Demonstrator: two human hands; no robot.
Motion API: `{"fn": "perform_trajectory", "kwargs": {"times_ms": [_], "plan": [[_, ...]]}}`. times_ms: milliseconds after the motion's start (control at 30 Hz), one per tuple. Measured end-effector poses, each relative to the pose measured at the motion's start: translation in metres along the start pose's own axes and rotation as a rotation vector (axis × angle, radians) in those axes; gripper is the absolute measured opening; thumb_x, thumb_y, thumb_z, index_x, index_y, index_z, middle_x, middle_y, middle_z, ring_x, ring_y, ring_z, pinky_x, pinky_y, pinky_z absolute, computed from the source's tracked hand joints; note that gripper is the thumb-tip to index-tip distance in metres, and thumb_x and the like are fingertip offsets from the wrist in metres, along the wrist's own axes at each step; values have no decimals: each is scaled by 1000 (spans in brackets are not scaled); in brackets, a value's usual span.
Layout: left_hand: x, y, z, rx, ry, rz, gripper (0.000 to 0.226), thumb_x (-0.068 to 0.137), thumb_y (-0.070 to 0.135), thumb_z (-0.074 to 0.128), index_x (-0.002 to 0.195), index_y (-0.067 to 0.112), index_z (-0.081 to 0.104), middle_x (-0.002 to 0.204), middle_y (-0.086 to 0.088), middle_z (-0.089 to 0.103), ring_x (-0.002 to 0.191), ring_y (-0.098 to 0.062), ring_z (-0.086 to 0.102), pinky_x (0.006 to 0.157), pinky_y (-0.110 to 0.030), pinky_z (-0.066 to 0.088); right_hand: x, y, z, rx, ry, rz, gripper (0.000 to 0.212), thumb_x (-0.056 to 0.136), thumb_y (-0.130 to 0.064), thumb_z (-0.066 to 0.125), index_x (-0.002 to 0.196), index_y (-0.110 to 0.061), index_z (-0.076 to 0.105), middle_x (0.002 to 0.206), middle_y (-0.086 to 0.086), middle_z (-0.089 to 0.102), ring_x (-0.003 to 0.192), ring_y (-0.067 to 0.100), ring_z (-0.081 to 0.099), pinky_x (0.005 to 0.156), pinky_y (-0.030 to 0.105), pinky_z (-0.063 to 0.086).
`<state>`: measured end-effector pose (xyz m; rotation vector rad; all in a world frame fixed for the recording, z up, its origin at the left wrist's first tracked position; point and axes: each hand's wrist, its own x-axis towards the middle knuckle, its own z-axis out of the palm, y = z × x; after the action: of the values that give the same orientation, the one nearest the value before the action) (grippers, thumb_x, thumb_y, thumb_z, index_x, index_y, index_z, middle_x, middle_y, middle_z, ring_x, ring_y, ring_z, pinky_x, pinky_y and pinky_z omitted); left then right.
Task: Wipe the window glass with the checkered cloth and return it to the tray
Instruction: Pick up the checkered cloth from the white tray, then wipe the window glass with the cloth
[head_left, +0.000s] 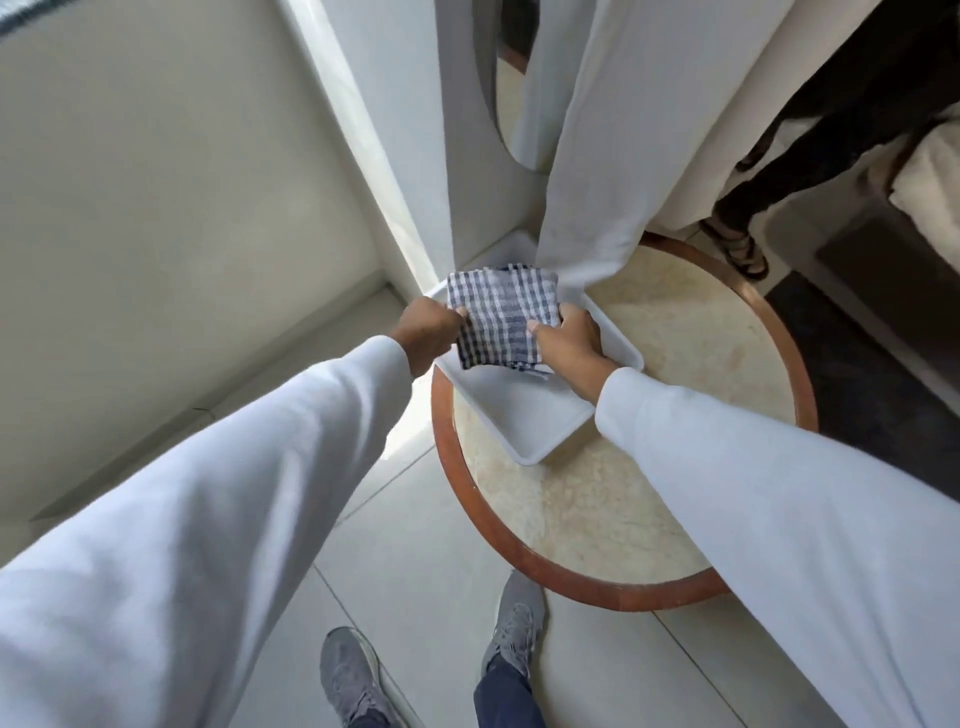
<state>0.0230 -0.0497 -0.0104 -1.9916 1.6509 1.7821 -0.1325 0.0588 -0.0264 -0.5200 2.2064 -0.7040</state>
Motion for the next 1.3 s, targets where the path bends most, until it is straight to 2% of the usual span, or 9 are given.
{"fn": "perform_trajectory", "kwargs": {"times_ms": [200,267,433,600,867,967,1100,1200,1300], "plan": [[-105,67,-131,-130,103,87,21,107,24,63,90,14,70,88,3,72,74,-8,64,59,-23,39,-64,-119,-27,5,-152,-305,11,100,-21,70,109,-15,67,104,4,75,96,24,71,76,30,54],[-157,94,-180,-178,141,124,23,107,23,64,85,16,67,85,5,71,75,-8,65,66,-24,41,-94,-175,-44,47,-216,-397,14,99,-19,72,113,-17,70,107,6,79,100,26,76,82,36,64],[-300,176,-317,-316,292,292,14,104,27,68,96,19,76,83,8,81,74,-9,71,82,-32,51,-199,-343,-98,208,-292,-643,19,97,-17,76,115,-14,74,108,7,83,103,29,80,94,51,66],[-448,243,-442,-415,428,540,12,104,22,67,97,19,77,85,5,85,86,-16,75,82,-35,52,-327,-502,-160,436,-475,-875,22,100,-8,73,122,-4,74,116,11,83,112,30,79,93,40,67],[-608,285,-594,-433,624,909,4,98,21,75,101,22,76,96,6,86,93,-12,80,90,-36,57,-476,-677,-185,675,-715,-1142,34,103,1,63,136,9,61,136,34,69,118,43,73,110,67,54],[-627,282,-647,-438,621,985,7,96,18,77,102,21,77,101,4,86,89,-6,82,87,-32,56,-507,-727,-159,749,-909,-1183,46,100,-9,67,145,-6,56,136,22,73,115,31,76,100,58,62],[-622,272,-715,-411,691,1007,14,91,21,82,105,18,82,108,-2,85,107,-21,80,91,-36,61,-541,-776,-93,678,-1028,-1205,48,94,-6,72,139,-15,58,124,12,77,111,30,76,84,40,67],[-602,252,-767,-140,1102,971,32,94,39,78,119,20,79,121,1,82,117,-21,75,82,-26,58,-552,-798,-29,810,-913,-1149,28,104,0,59,124,-17,67,107,10,79,99,34,77,74,44,67],[-573,222,-823,142,1656,879,43,106,29,60,145,11,62,150,-14,63,142,-32,56,112,-40,49,-550,-815,36,932,-380,-1204,19,103,-22,59,97,-26,76,92,6,81,95,41,79,75,42,65]]}}
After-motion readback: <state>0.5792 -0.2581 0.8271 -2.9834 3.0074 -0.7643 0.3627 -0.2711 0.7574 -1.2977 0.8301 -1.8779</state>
